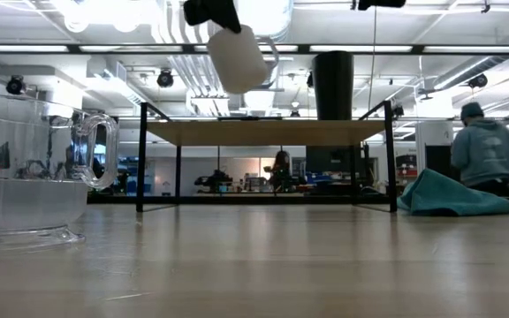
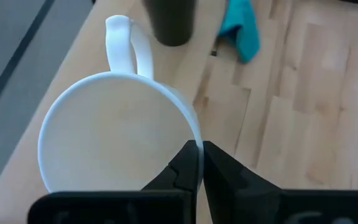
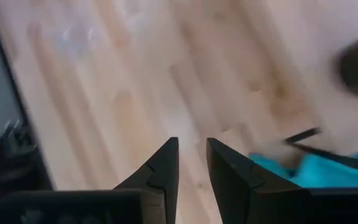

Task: Stack small to large cups/mugs on shelf
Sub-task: Put the white mug on the shelf

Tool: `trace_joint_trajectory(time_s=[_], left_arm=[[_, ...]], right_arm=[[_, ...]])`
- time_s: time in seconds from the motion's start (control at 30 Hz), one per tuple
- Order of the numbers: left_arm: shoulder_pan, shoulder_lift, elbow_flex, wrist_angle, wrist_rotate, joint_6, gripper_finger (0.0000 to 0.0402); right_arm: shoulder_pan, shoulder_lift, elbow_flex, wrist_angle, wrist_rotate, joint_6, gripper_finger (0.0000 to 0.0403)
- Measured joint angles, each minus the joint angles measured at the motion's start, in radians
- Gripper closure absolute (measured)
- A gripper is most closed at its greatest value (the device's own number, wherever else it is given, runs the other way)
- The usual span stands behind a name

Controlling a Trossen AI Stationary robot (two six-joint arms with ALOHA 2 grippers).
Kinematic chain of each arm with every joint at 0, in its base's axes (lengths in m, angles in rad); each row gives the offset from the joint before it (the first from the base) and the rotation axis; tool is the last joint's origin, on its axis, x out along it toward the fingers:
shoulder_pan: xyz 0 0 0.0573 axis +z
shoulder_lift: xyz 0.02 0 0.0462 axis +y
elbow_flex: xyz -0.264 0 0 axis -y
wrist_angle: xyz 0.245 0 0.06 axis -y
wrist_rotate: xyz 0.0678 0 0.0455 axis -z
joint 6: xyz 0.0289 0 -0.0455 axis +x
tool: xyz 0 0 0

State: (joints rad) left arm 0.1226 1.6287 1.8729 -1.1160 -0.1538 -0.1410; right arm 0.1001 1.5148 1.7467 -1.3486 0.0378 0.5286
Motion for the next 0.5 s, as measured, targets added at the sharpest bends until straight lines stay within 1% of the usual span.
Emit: trace_joint_trajectory(time_s=[0.17, 0.3, 0.4, 0.5], left_arm=[[0.064, 0.021, 0.000, 0.008, 0.080, 0.019, 0.0402], [0.087, 0.051, -0.001, 0.037, 0.105, 0.052, 0.0402], [0.101, 0.075, -0.001, 0.062, 0.156, 0.073, 0.0402], [0.112, 0.100, -0.001, 0.070, 0.167, 0.076, 0.0402]], right_arm=[[0.001, -0.053, 0.001, 0.005, 0.141, 0.082, 0.0324], [0.009, -0.073, 0.001, 0.018, 0.242, 0.114, 0.0325], [0.013, -0.076, 0.001, 0.048, 0.279, 0.109, 0.0326], [0.014, -0.075, 0.001, 0.064, 0.294, 0.103, 0.0326]])
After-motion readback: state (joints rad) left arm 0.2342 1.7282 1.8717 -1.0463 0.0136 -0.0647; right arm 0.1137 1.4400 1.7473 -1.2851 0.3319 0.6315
